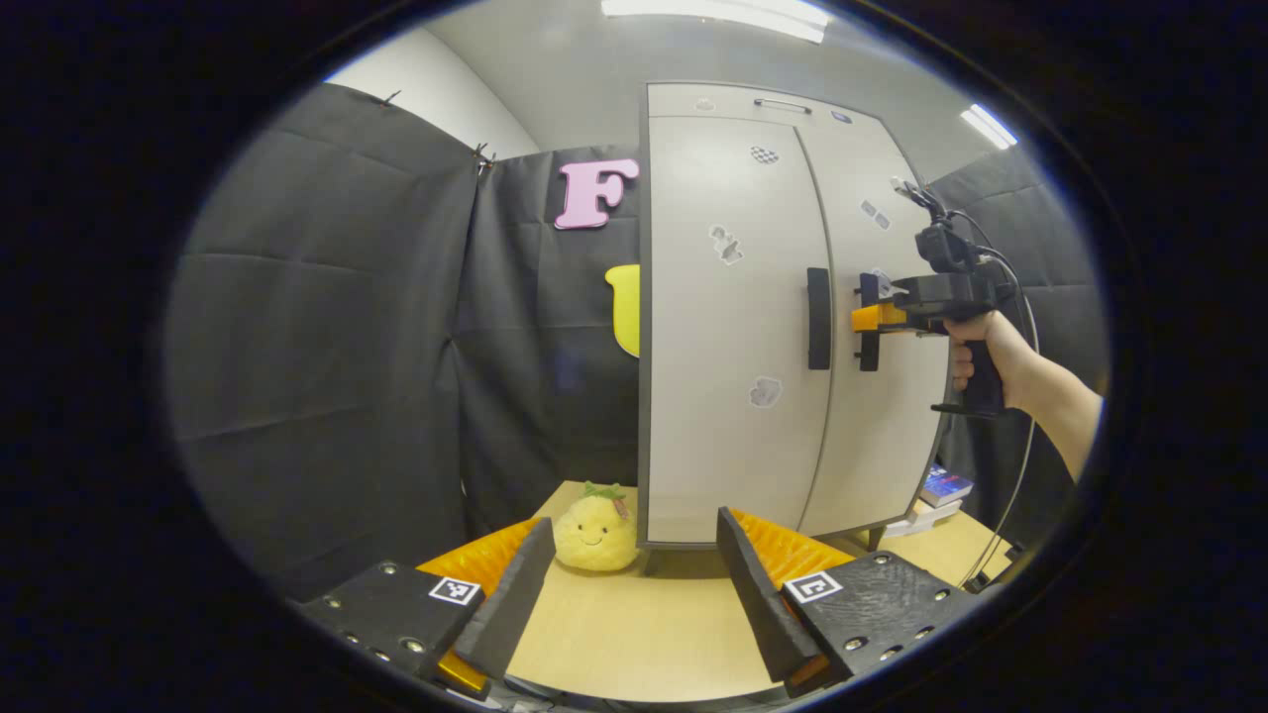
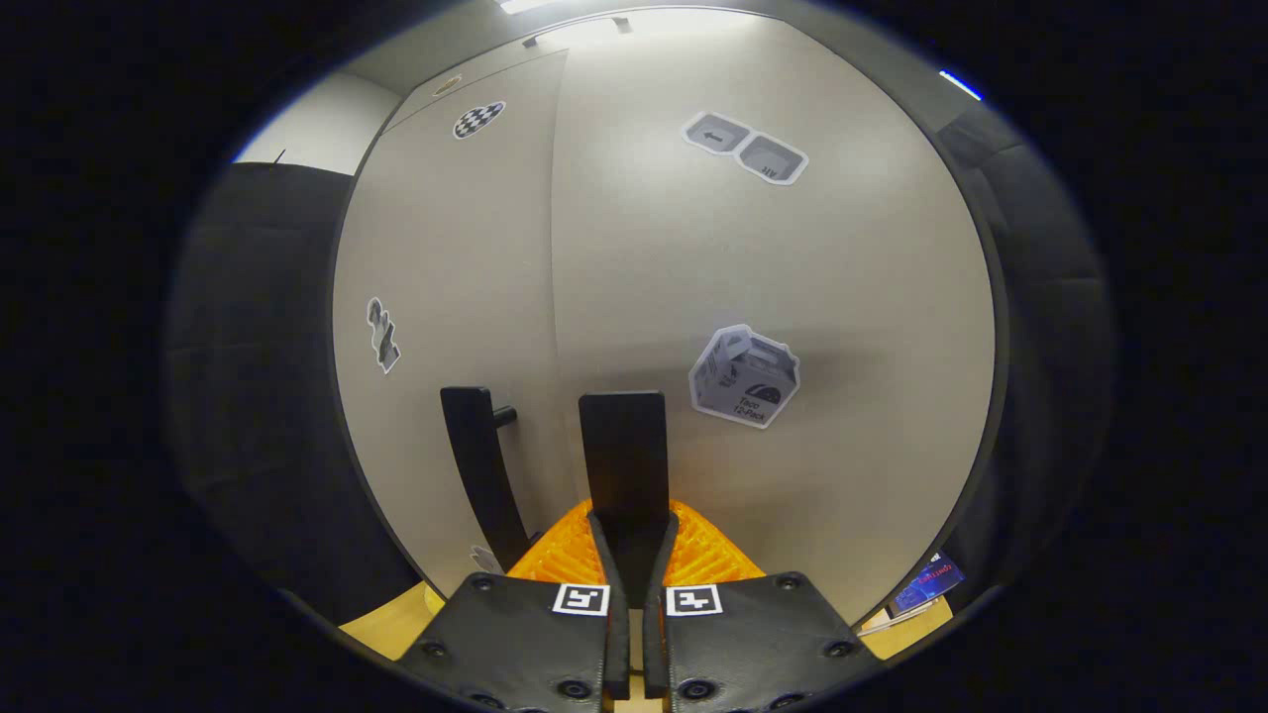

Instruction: Open the right door of the double-door shoe cabinet with the right hand, and open the left door with the left hand.

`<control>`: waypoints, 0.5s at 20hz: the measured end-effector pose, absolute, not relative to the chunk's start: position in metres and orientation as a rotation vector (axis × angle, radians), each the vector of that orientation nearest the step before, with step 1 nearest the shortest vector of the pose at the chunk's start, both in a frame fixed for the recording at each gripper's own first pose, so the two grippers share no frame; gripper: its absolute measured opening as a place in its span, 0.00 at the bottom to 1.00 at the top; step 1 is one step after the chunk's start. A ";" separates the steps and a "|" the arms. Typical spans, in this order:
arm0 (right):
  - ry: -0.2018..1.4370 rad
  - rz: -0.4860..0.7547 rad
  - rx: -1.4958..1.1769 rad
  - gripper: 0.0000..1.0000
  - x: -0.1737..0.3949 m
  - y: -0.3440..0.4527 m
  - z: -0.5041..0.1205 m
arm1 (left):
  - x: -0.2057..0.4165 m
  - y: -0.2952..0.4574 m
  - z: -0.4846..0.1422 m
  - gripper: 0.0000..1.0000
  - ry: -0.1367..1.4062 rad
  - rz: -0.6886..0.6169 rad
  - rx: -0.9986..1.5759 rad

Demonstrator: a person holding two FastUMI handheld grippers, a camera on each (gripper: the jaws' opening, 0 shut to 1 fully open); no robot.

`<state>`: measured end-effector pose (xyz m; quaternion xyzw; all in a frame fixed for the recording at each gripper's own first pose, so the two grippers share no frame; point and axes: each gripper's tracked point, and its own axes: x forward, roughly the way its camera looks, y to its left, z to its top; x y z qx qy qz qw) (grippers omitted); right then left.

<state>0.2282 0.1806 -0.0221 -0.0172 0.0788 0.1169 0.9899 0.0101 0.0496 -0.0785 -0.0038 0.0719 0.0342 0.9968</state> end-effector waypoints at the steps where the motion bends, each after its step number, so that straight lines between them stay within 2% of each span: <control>1: 0.158 0.241 -0.031 0.10 0.225 0.181 -0.022 | 0.009 0.046 -0.079 0.94 0.144 0.069 -0.015; 6: 0.171 0.293 -0.032 0.05 0.205 0.175 -0.021 | -0.010 0.030 -0.081 0.95 0.170 0.096 -0.059; 10: 0.184 0.367 -0.036 0.09 0.185 0.169 -0.021 | -0.029 0.009 -0.078 0.94 0.198 0.142 -0.072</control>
